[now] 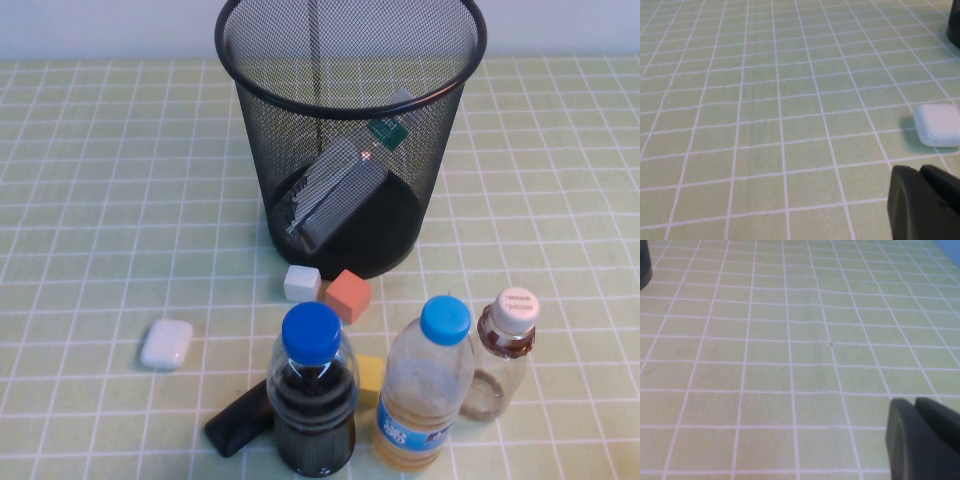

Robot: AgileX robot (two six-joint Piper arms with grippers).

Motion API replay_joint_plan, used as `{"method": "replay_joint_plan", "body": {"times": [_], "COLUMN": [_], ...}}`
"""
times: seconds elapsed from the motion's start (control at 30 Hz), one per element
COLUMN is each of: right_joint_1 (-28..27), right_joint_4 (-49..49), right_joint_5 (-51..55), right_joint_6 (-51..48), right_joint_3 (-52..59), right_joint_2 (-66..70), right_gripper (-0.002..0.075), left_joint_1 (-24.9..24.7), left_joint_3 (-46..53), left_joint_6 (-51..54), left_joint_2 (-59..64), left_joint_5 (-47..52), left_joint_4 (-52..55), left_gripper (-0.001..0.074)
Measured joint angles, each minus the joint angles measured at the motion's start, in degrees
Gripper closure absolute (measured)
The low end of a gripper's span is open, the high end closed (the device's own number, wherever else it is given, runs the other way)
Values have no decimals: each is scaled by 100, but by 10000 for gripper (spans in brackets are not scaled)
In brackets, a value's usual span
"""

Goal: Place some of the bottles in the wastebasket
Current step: Pick up a bottle from the table with right arm

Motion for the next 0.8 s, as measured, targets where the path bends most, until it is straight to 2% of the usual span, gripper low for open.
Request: {"method": "replay_joint_plan", "body": {"times": [0.2,0.33,0.53,0.67,0.8], "right_joint_1": [0,0,0,0,0], "right_joint_4": [-18,-4,1758,2409,3137], "right_joint_5": [-10,-408,-1626,-2377,-2079], "right_joint_6": [0,-33,490,668,862], "right_joint_3": [0,5,5,5,-108], "right_joint_2": [0,0,0,0,0], "right_gripper": [736,736,736,736,736], "left_joint_1": [0,0,0,0,0], "left_joint_3": [0,0,0,0,0], "left_joint_6": [0,0,0,0,0], "left_joint_2": [0,0,0,0,0], "left_joint_5": [0,0,0,0,0], "left_joint_4": [0,0,0,0,0], "left_gripper": [737,737,737,737,737]}}
